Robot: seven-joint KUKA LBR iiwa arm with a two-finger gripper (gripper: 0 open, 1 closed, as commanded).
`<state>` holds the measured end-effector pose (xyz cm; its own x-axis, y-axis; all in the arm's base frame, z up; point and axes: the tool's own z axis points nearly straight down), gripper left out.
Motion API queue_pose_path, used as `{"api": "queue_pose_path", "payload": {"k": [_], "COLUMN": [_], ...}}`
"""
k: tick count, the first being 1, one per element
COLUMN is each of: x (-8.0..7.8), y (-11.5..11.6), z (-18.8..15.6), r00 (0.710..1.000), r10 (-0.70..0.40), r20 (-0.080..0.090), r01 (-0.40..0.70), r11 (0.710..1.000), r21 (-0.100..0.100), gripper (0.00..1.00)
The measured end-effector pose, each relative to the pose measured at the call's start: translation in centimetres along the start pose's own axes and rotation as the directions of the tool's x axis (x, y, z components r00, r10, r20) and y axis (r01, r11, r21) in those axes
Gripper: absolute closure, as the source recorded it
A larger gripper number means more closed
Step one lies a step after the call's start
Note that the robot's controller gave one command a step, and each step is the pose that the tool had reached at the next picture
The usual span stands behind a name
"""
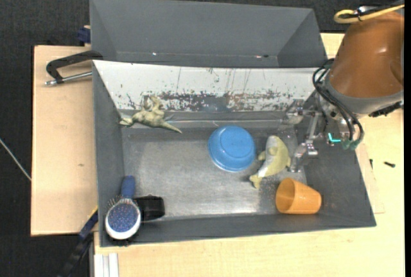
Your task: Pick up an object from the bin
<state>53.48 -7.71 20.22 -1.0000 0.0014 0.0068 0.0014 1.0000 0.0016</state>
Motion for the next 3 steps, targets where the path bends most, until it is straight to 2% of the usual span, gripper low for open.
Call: {"api": "queue_pose_path", "payload": {"k": [1,2,3], "x": [-1.5,-2.7,-3.1], "y": [2.3,1.6,2.1], "z": [10.4,10.7,10.4], "r00": [0.831,0.69,0.688], "r10": [-0.556,-0.723,-0.724], "r20": [0.028,0.029,0.047], "r01": [0.556,0.722,0.723], "r11": [0.831,0.691,0.69], "r21": [0.023,0.029,0.037], "gripper": [0.0,0.0,1.0]}}
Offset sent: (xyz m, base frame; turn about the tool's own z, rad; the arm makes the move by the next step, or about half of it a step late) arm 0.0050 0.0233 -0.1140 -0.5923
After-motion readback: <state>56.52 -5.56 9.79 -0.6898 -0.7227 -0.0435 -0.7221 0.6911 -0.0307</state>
